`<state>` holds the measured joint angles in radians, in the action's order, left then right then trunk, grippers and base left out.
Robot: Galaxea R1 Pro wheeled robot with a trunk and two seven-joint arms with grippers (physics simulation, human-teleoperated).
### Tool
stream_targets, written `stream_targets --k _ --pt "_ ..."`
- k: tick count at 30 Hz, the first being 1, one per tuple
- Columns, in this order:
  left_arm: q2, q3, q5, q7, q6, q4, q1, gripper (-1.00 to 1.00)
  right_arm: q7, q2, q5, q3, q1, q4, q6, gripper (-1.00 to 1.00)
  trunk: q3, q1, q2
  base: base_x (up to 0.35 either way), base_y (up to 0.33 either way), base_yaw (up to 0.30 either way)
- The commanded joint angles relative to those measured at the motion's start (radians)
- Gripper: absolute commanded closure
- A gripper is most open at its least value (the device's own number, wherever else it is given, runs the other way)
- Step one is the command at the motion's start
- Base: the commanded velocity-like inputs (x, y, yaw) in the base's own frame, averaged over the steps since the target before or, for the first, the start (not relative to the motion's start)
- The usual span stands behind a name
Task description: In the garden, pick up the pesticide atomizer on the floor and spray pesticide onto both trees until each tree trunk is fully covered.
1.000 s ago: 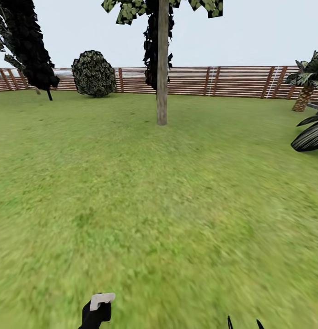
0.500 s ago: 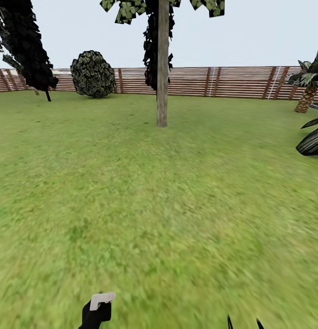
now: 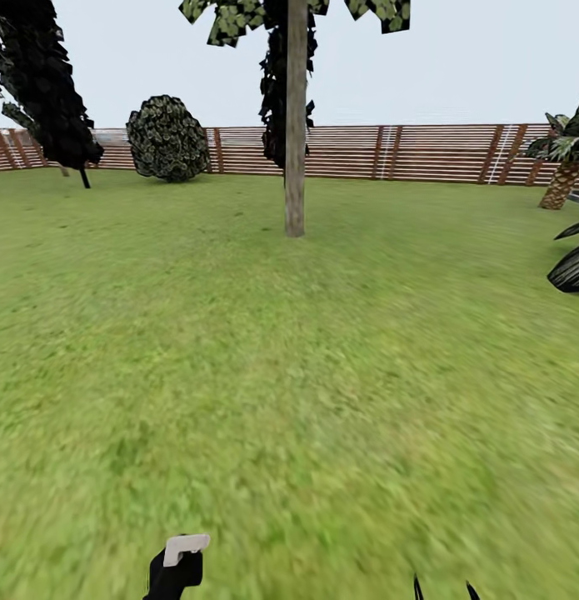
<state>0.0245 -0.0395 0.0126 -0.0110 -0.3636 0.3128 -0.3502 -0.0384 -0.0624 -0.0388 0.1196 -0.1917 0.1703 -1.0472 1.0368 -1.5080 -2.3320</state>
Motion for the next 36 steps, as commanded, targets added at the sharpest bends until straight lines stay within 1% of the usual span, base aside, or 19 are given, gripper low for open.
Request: stream_targets --k 1,12,36 --pt "0.000 0.001 0.000 -0.001 0.000 0.000 0.000 1.00 0.000 0.000 0.000 0.000 0.000 0.000 0.000 -1.00 0.001 0.000 0.000 0.339 0.000 -0.100" --pt "0.000 0.000 0.000 -0.001 0.000 0.000 0.000 1.00 -0.001 0.000 0.000 0.000 0.000 0.000 0.000 -1.00 0.010 0.000 0.000 0.339 0.000 -0.143" --pt "0.000 0.000 0.000 0.000 0.000 0.000 -0.001 1.00 -0.002 0.001 0.000 0.000 0.000 0.000 0.000 -1.00 0.010 0.000 0.000 0.339 0.000 -0.005"
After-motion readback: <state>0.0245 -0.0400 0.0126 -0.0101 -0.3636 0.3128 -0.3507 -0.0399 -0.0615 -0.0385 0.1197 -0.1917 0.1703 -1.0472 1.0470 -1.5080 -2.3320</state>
